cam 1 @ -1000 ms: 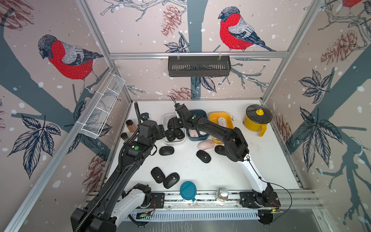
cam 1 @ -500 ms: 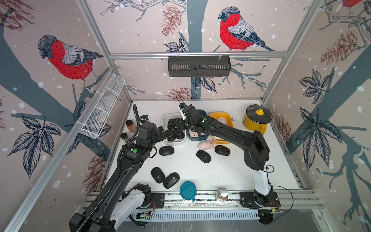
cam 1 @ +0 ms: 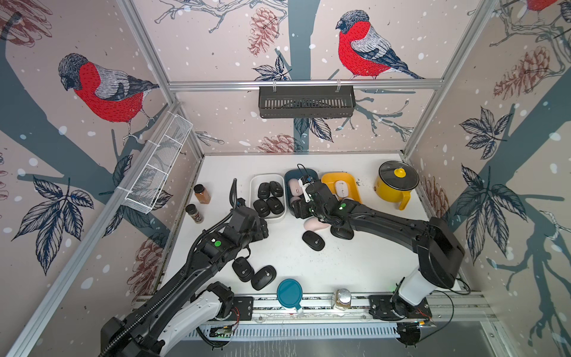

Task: Place the mice by color into the storage box
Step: Adjust the mouse at the center of the board.

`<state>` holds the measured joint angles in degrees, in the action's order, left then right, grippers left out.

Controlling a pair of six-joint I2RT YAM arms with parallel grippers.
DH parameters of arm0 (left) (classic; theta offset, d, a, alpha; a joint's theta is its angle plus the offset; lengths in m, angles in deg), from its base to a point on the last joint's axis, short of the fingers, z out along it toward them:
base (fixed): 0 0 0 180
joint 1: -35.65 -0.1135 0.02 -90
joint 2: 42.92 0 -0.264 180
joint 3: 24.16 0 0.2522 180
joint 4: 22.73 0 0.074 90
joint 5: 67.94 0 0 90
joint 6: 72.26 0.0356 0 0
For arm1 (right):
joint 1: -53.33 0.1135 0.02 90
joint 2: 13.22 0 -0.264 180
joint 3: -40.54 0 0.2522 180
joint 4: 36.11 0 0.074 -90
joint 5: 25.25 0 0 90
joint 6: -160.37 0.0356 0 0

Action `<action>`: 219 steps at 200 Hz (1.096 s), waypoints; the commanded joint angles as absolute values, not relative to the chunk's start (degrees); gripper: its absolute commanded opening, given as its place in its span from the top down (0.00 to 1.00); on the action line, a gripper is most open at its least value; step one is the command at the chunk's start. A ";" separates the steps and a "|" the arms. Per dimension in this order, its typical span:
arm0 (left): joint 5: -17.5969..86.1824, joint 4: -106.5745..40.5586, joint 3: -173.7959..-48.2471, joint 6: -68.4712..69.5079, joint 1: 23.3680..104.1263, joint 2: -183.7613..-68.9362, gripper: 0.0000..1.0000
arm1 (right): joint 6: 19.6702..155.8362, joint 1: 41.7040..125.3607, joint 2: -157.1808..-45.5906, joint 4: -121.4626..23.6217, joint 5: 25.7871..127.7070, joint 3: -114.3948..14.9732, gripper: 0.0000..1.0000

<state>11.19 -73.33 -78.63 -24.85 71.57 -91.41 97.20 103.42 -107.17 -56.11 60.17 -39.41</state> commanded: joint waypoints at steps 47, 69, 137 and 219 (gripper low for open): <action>8.00 -80.09 -70.97 -45.97 100.69 -85.83 0.22 | 99.39 102.77 -102.69 -50.66 61.48 -32.03 0.24; 8.53 -80.65 -68.42 -48.94 105.68 -87.53 0.22 | 100.40 102.90 -102.40 -50.40 62.26 -31.34 0.24; 5.58 -81.27 -63.15 -52.96 108.16 -82.38 0.22 | 102.88 103.91 -101.37 -50.29 61.94 -30.61 0.24; 4.11 -82.06 -64.26 -52.86 108.30 -92.69 0.22 | 104.43 104.76 -103.36 -49.79 64.72 -31.76 0.24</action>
